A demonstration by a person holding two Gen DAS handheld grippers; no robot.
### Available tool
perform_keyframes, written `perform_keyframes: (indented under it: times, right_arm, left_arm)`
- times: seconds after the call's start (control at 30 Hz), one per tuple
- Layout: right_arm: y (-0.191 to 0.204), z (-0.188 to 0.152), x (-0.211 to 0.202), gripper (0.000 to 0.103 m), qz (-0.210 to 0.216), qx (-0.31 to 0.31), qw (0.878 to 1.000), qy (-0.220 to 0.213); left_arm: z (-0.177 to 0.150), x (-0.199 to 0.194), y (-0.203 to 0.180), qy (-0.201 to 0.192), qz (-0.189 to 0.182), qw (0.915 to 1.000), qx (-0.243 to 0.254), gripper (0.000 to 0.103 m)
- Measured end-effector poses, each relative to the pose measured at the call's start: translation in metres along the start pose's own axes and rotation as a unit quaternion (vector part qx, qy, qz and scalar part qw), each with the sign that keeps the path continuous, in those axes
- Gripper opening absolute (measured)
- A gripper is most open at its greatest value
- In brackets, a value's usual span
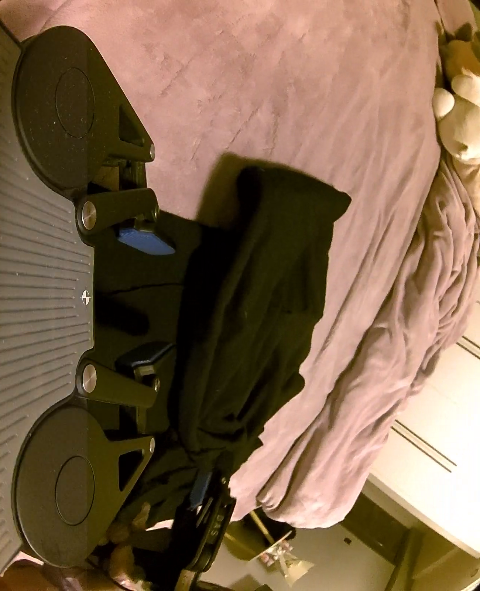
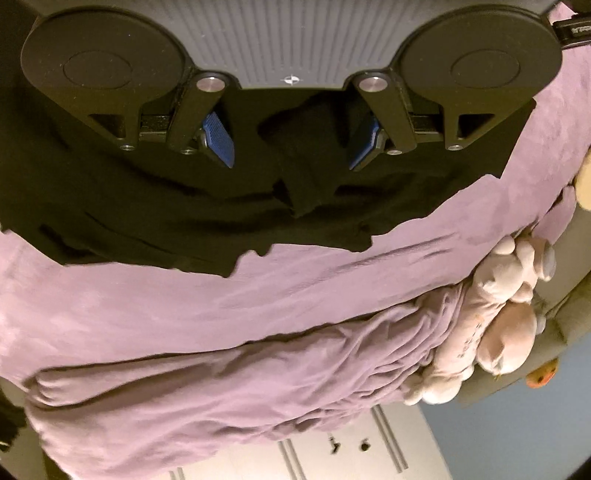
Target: Fold small clothes
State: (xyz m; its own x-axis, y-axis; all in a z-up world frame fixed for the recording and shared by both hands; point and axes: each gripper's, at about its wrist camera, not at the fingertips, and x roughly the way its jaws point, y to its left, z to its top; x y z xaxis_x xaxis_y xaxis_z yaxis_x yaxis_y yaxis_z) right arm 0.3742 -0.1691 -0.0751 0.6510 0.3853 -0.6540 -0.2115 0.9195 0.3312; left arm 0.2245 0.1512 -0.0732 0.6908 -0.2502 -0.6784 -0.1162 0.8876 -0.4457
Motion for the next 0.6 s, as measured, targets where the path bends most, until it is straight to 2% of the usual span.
perform_keyframes:
  times: [0.03, 0.1, 0.17, 0.2, 0.27, 0.33, 0.4, 0.43, 0.47, 0.5, 0.6]
  right_arm:
    - [0.003, 0.001, 0.004, 0.065, 0.003, -0.009, 1.000, 0.006]
    - [0.009, 0.000, 0.008, 0.043, -0.001, -0.034, 0.999, 0.018]
    - [0.014, 0.001, 0.006, 0.007, -0.010, -0.058, 0.998, 0.019]
    - [0.015, 0.002, 0.001, 0.004, -0.010, -0.065, 0.998, 0.014]
    - [0.016, 0.010, -0.019, 0.003, -0.007, -0.067, 0.998, -0.018]
    - [0.013, 0.022, -0.059, 0.003, 0.006, -0.044, 0.994, -0.099]
    - [-0.004, 0.023, -0.103, 0.003, 0.039, 0.009, 0.981, -0.192]
    - [-0.012, 0.019, -0.118, 0.003, 0.039, 0.018, 0.975, -0.220]
    - [-0.018, 0.012, -0.126, 0.003, 0.021, 0.013, 0.972, -0.232]
    - [-0.025, 0.004, -0.126, 0.004, -0.008, -0.002, 0.975, -0.223]
    - [-0.065, -0.025, -0.097, 0.004, -0.082, 0.006, 0.991, -0.107]
  left_arm:
    - [0.000, 0.000, 0.000, 0.001, 0.000, 1.0000, -0.001, 0.058]
    - [0.002, 0.001, 0.000, -0.001, 0.001, 1.0000, -0.002, 0.058]
    - [0.004, 0.001, 0.000, -0.001, 0.006, 1.0000, -0.002, 0.058]
    - [0.006, 0.001, -0.002, -0.001, 0.008, 1.0000, -0.001, 0.058]
    - [0.009, 0.002, -0.006, -0.005, 0.014, 0.9999, 0.005, 0.058]
    - [0.013, 0.003, -0.010, -0.010, 0.019, 0.9997, 0.010, 0.059]
    - [0.014, 0.004, -0.012, -0.012, 0.019, 0.9997, 0.007, 0.062]
    - [0.014, 0.005, -0.012, -0.008, 0.018, 0.9998, 0.004, 0.062]
    - [0.013, 0.007, -0.012, -0.001, 0.016, 0.9999, 0.002, 0.062]
    - [0.012, 0.008, -0.013, 0.003, 0.015, 0.9999, 0.002, 0.062]
    - [0.009, 0.010, -0.018, 0.010, 0.023, 0.9996, 0.016, 0.062]
